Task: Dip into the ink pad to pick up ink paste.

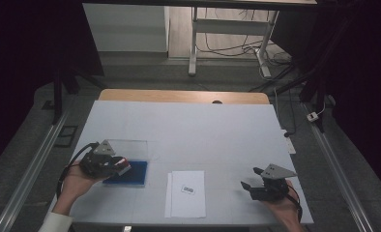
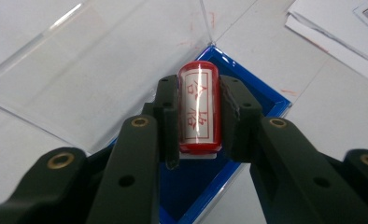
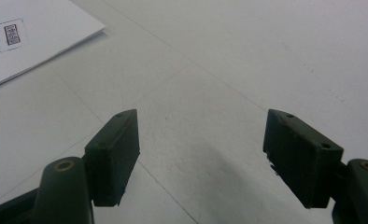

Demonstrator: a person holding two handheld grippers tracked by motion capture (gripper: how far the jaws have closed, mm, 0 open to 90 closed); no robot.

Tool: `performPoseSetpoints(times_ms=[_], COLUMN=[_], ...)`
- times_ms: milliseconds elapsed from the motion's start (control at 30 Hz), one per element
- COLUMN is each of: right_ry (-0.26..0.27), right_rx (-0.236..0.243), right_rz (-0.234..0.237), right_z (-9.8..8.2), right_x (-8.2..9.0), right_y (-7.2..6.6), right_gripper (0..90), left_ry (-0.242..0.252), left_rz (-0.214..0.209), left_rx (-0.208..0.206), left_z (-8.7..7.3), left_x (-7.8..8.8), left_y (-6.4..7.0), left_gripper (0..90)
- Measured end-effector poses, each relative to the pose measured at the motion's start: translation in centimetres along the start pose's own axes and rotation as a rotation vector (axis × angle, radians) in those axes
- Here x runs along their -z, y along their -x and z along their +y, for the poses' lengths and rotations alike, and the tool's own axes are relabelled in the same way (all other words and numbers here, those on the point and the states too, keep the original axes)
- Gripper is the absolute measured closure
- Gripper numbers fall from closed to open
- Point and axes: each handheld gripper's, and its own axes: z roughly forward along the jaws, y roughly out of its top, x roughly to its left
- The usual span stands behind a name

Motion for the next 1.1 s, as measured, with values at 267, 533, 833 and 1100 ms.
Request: performPoseSetpoints(times_ms=[267, 533, 833, 1100], right_ry=[0.002, 0.001, 0.001, 0.000], right_rx=[-0.002, 0.001, 0.000, -0.002], right_rz=[0.002, 0.001, 0.000, 0.001], right_z=[0.0, 0.0, 0.0, 0.0], right_x=[-0.1, 0.0, 0.0, -0.1], right_y=[0.0, 0.0, 0.0, 0.0], right_gripper=[26.5, 26.4, 26.4, 26.4], left_ry=[-0.018, -0.036, -0.093, -0.111], left_rz=[0.011, 0.015, 0.017, 0.011], left_rx=[0.002, -0.001, -0.011, 0.003], left_z=[0.1, 0.2, 0.4, 0.4], left_x=[-0.4, -0.7, -1.4, -1.5], left_y=[-0.1, -0.1, 0.1, 0.0], left_gripper=[70.3, 70.3, 70.4, 70.6])
